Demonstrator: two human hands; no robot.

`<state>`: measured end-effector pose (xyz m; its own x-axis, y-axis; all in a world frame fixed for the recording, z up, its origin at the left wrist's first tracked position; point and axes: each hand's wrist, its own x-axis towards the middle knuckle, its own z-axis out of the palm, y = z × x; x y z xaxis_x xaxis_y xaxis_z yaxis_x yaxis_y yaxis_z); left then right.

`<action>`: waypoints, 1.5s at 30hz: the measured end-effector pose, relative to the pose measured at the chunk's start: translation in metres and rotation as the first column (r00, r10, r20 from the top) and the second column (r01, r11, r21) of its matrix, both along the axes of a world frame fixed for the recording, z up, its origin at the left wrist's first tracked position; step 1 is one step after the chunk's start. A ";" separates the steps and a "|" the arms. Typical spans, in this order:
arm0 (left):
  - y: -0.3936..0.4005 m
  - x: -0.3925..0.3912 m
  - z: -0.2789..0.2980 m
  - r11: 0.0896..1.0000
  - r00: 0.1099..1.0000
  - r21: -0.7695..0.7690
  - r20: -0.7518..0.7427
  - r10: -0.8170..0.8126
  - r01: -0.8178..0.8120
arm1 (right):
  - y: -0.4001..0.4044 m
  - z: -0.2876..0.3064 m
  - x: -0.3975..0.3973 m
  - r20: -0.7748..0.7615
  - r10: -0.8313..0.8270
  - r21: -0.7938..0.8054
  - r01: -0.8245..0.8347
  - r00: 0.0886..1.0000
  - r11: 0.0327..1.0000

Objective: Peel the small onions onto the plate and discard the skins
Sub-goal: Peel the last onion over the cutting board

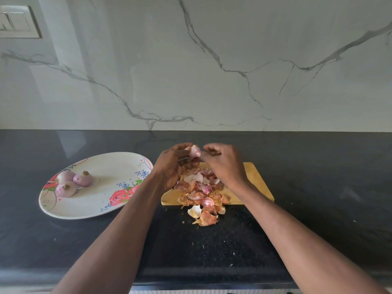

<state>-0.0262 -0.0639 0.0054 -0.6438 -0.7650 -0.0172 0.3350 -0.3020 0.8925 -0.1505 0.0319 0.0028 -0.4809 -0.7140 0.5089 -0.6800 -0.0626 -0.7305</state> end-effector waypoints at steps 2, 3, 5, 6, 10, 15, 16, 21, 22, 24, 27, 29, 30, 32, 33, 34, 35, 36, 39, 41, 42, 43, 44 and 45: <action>0.000 0.000 0.000 1.000 1.000 -0.007 0.005 -0.016 0.016 | 0.001 0.000 -0.001 0.033 0.050 -0.010 -0.049 0.998 0.999; 0.000 0.000 0.000 0.999 1.000 -0.015 0.007 -0.030 0.030 | 0.001 -0.001 -0.002 0.022 0.064 -0.006 -0.064 0.998 0.998; 0.002 0.000 0.000 0.998 0.998 -0.039 0.011 -0.055 0.055 | 0.002 -0.003 -0.001 0.016 0.082 -0.007 -0.082 0.997 0.997; 0.003 0.001 0.000 0.997 0.998 -0.054 0.015 -0.061 0.061 | 0.001 -0.005 -0.003 0.033 0.078 -0.013 -0.078 0.996 0.997; 0.003 0.003 -0.001 0.995 0.998 -0.079 0.013 -0.066 0.067 | 0.001 -0.004 -0.001 0.052 0.046 -0.062 -0.042 0.998 0.997; 0.006 -0.001 -0.002 0.996 0.998 -0.063 0.004 -0.061 0.061 | 0.001 -0.005 -0.005 0.074 0.034 -0.078 -0.028 0.997 0.997; 0.006 -0.001 -0.003 0.997 0.999 -0.068 0.000 -0.045 0.044 | 0.002 -0.005 -0.005 0.071 0.039 -0.063 -0.034 0.997 0.997; 0.007 0.000 -0.001 0.996 1.000 -0.090 0.020 0.000 0.002 | 0.000 -0.004 -0.001 0.018 0.020 -0.058 -0.019 1.000 0.998; 0.007 0.000 -0.001 0.996 1.000 -0.091 0.026 -0.001 0.004 | 0.000 -0.004 0.000 0.019 0.011 -0.062 -0.010 1.000 0.998; 0.008 -0.001 -0.001 0.995 0.999 -0.095 0.035 -0.002 0.005 | -0.001 -0.004 0.002 0.023 -0.013 -0.062 0.015 1.000 0.998; 0.010 -0.001 -0.001 0.993 0.999 -0.116 0.035 -0.006 0.010 | 0.000 -0.005 0.004 0.031 -0.033 -0.074 0.035 0.999 0.997; 0.011 -0.001 0.000 0.992 0.999 -0.125 0.034 -0.005 0.009 | 0.000 -0.005 0.005 0.016 -0.046 -0.085 0.047 0.999 0.995; 0.011 -0.001 -0.001 0.992 0.999 -0.128 0.035 -0.005 0.009 | 0.000 -0.005 0.006 0.008 -0.052 -0.093 0.053 0.999 0.994; 0.011 -0.002 -0.001 0.991 0.999 -0.132 0.040 -0.004 0.009 | -0.001 -0.007 0.006 -0.019 -0.070 -0.103 0.068 0.997 0.992; 0.010 -0.002 -0.002 0.991 0.999 -0.136 0.044 -0.003 0.009 | -0.001 -0.007 0.006 -0.041 -0.080 -0.107 0.075 0.996 0.991; 0.010 -0.002 -0.002 0.990 0.999 -0.143 0.050 -0.001 0.008 | -0.001 -0.008 0.006 -0.066 -0.086 -0.112 0.078 0.994 0.991; 0.010 -0.002 -0.003 0.989 0.999 -0.150 0.053 0.001 0.007 | -0.002 -0.008 0.006 -0.093 -0.089 -0.119 0.078 0.992 0.990; 0.010 -0.002 -0.003 0.988 0.999 -0.155 0.054 0.003 0.005 | -0.002 -0.008 0.006 -0.120 -0.091 -0.126 0.076 0.989 0.989; 0.010 -0.002 -0.004 0.987 0.998 -0.161 0.055 0.004 0.004 | -0.002 -0.008 0.006 -0.173 -0.104 -0.133 0.082 0.979 0.988; 0.010 -0.002 -0.004 0.985 0.998 -0.172 0.061 0.006 0.004 | -0.002 -0.008 0.006 -0.192 -0.113 -0.131 0.089 0.975 0.987; 0.010 -0.002 -0.004 0.983 0.998 -0.181 0.065 0.006 0.006 | -0.002 -0.008 0.006 -0.201 -0.118 -0.130 0.093 0.973 0.987; 0.010 -0.002 -0.005 0.982 0.998 -0.187 0.067 0.005 0.008 | -0.002 -0.008 0.006 -0.211 -0.123 -0.126 0.097 0.970 0.987; 0.010 -0.002 -0.005 0.981 0.998 -0.194 0.069 0.004 0.009 | -0.002 -0.008 0.006 -0.221 -0.126 -0.122 0.101 0.967 0.987; 0.010 -0.002 -0.005 0.980 0.997 -0.201 0.072 0.005 0.010 | -0.003 -0.009 0.006 -0.226 -0.128 -0.115 0.104 0.966 0.988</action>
<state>-0.0283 -0.0540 0.0006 -0.6483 -0.7560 0.0903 0.2676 -0.1151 0.9566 -0.1443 0.0291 -0.0059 -0.4171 -0.5995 0.6831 -0.8372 -0.0390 -0.5454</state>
